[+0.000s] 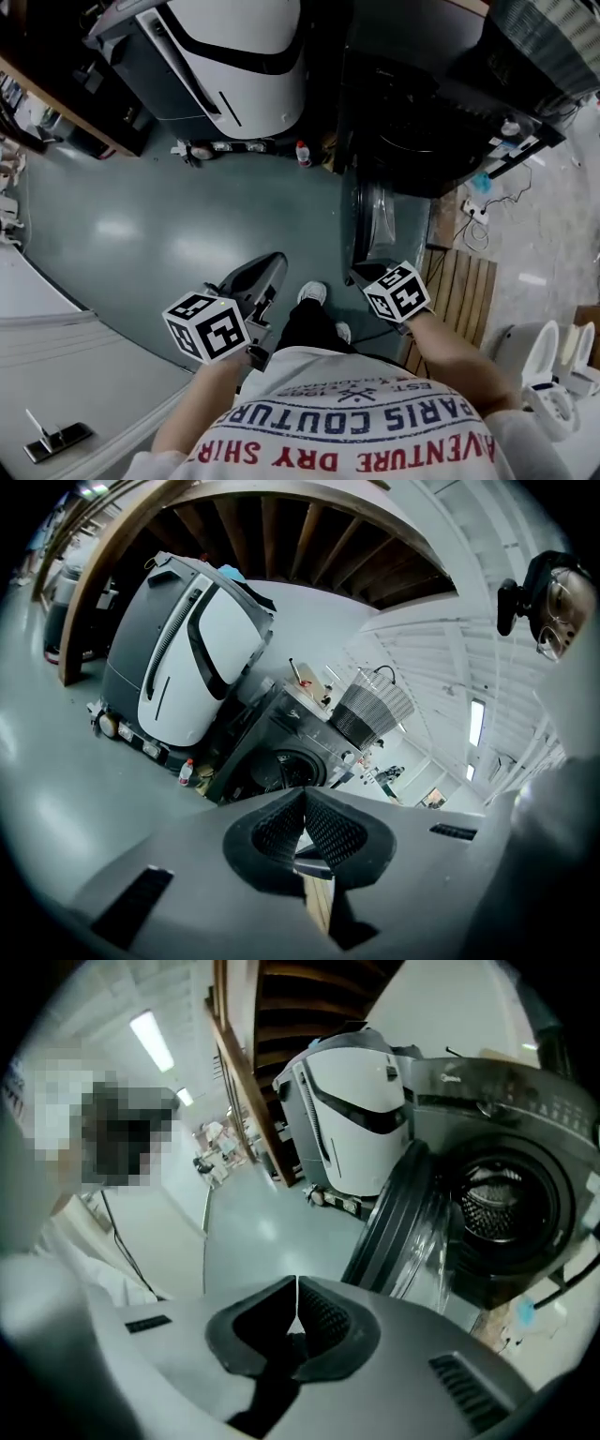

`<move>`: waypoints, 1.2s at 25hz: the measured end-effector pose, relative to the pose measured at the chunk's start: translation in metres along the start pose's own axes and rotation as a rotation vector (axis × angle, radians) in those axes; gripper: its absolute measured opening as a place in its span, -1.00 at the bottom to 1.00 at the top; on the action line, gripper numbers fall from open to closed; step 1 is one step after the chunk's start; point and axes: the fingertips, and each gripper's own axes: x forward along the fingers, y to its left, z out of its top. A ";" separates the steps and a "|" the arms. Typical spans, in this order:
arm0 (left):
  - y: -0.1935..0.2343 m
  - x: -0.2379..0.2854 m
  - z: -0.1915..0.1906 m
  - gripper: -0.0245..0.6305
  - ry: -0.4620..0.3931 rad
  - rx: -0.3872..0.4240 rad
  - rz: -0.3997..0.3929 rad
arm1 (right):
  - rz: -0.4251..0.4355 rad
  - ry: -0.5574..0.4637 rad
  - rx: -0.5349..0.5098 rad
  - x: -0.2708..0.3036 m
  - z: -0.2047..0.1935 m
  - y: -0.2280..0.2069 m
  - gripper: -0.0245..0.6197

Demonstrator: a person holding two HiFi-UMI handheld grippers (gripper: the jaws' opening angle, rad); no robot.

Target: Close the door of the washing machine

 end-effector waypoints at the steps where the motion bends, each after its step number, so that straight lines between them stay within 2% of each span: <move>1: 0.001 0.004 0.001 -0.85 0.010 0.005 -0.001 | -0.004 -0.012 0.033 0.005 0.000 -0.001 -0.85; 7: 0.016 0.031 0.014 -0.85 0.063 0.007 0.001 | -0.075 -0.031 0.095 0.030 0.005 -0.015 -0.85; 13: 0.031 0.053 0.030 -0.85 0.160 0.026 -0.019 | -0.120 -0.007 0.164 0.038 0.002 -0.025 -0.85; 30: 0.021 0.107 0.051 -0.85 0.326 0.136 -0.185 | -0.303 -0.035 0.397 0.014 -0.018 -0.062 -0.86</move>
